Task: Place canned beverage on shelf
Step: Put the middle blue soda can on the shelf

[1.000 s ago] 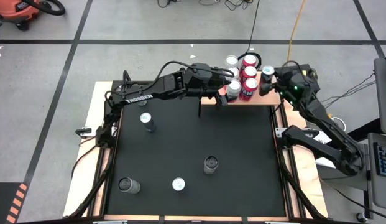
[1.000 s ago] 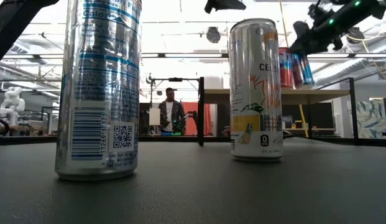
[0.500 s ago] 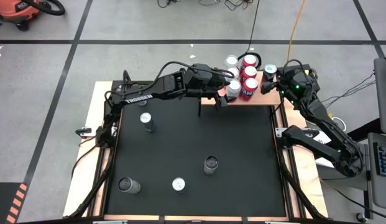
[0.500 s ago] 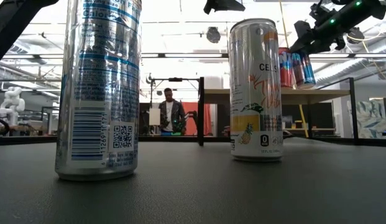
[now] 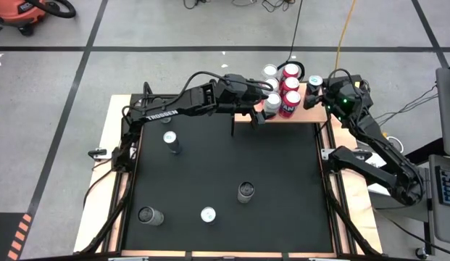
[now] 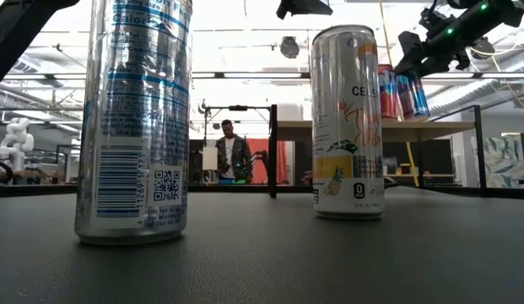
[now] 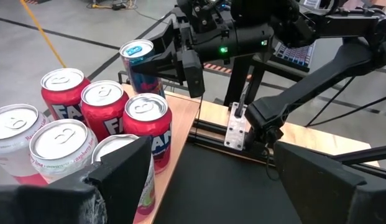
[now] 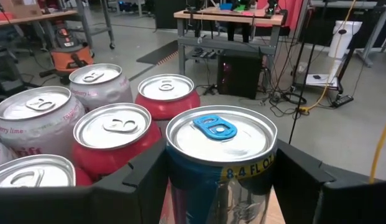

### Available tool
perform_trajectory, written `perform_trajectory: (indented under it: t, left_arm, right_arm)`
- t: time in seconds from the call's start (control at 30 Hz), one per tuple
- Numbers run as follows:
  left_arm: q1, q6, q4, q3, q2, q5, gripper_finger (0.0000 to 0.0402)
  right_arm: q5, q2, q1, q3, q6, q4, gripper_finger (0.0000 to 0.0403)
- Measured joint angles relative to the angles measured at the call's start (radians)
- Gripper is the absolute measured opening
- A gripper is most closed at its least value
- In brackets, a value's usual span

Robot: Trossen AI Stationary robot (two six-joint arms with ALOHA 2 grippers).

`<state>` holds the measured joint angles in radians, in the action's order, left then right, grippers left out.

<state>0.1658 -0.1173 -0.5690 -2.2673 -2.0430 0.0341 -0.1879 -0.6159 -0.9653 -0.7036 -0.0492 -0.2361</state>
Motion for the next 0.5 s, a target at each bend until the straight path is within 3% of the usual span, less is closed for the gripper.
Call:
perform_trajectory:
  t: [0.5]
  left_arm:
    - [0.0,-0.006,-0.001,0.0,0.0,0.0,0.0342]
  right_arm:
    - [0.0,0.0,0.0,0.0,0.025,-0.033,0.0213]
